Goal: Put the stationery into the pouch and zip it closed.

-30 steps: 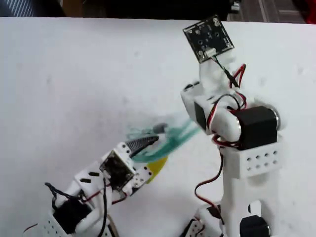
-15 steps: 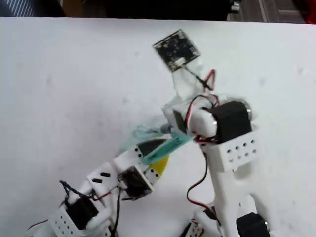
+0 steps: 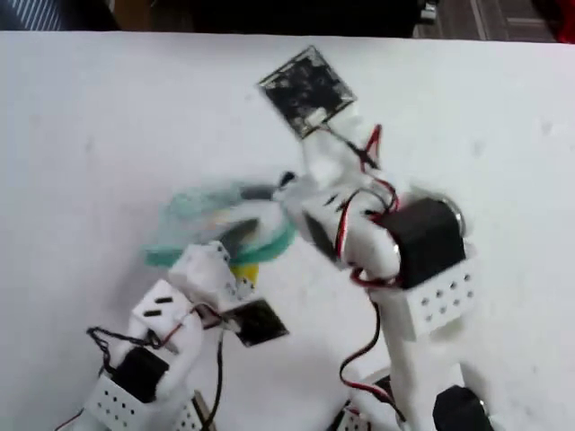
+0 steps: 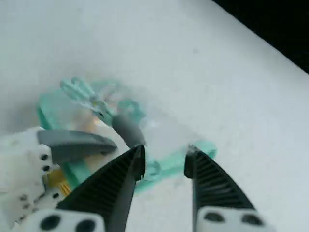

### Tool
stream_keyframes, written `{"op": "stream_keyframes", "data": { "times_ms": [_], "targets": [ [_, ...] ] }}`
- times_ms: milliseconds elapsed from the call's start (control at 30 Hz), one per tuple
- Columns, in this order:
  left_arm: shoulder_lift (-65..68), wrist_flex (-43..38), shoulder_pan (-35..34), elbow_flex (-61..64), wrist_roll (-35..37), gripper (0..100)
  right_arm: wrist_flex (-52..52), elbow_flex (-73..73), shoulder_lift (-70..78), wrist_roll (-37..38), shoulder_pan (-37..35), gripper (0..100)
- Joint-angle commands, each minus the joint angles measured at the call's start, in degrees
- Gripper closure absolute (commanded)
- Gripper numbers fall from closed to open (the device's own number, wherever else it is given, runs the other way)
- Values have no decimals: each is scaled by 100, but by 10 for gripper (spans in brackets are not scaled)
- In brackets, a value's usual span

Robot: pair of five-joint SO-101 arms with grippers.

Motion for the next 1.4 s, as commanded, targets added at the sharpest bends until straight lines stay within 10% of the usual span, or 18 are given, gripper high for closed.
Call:
{"op": "stream_keyframes", "data": {
  "times_ms": [0,333,767,967,1367],
  "targets": [
    [-66,440,505,-316,-246,978,215,-448,558,-62,-479,851],
    [-66,457,673,-185,-185,977,233,-290,2185,-9,-286,825],
    [-66,343,681,-158,-158,977,242,2022,760,879,-391,823],
    [-66,334,664,-167,79,977,233,2233,1279,1187,-418,985],
    [-66,-79,646,-211,958,976,215,-589,998,-26,409,981]
  ]
}}
